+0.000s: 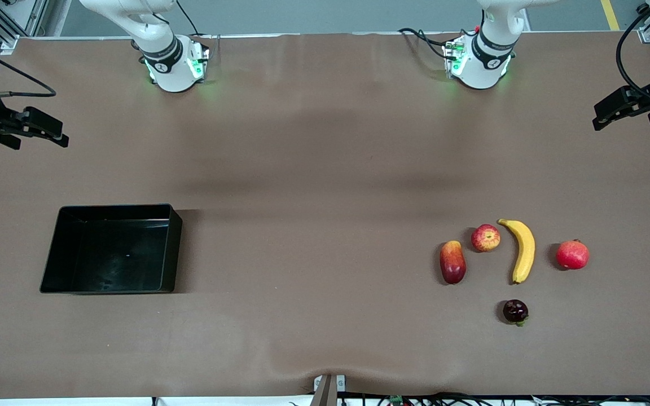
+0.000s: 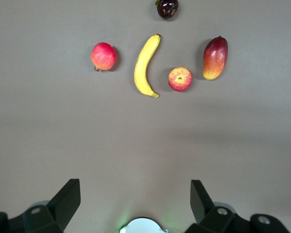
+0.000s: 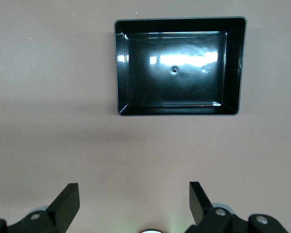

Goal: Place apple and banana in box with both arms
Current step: 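Reach the right gripper to the box while the left gripper reaches the apple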

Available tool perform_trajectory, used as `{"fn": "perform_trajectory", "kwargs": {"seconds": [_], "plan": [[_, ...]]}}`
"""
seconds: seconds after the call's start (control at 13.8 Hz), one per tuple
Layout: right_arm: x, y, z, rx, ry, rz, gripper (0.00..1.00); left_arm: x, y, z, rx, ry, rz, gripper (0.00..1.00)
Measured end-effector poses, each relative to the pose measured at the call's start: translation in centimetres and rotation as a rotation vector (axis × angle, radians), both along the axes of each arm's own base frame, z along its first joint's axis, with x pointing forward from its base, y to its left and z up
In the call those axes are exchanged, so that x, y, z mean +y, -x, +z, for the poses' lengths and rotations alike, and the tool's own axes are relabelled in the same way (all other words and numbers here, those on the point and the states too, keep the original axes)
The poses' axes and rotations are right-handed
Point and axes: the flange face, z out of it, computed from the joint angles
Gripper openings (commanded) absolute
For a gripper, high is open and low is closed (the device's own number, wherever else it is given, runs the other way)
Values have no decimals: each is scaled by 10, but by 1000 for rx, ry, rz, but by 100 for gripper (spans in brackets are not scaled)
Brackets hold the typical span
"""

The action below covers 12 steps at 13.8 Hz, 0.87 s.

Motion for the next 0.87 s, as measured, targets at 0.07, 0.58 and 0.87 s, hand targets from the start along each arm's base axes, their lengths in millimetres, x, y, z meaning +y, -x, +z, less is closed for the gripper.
{"fn": "perform_trajectory", "kwargs": {"seconds": [0.07,0.58,0.87], "plan": [[0,0,0,0,0,0,100,0,0,0,0,0,0,100],[-1,-2,-3,-2,4,-1,100,3,-18,-27,35,7,2,100],[-16,-24,-39,16,6,-27,100,10,-67,-102,35,29,6,100]]}}
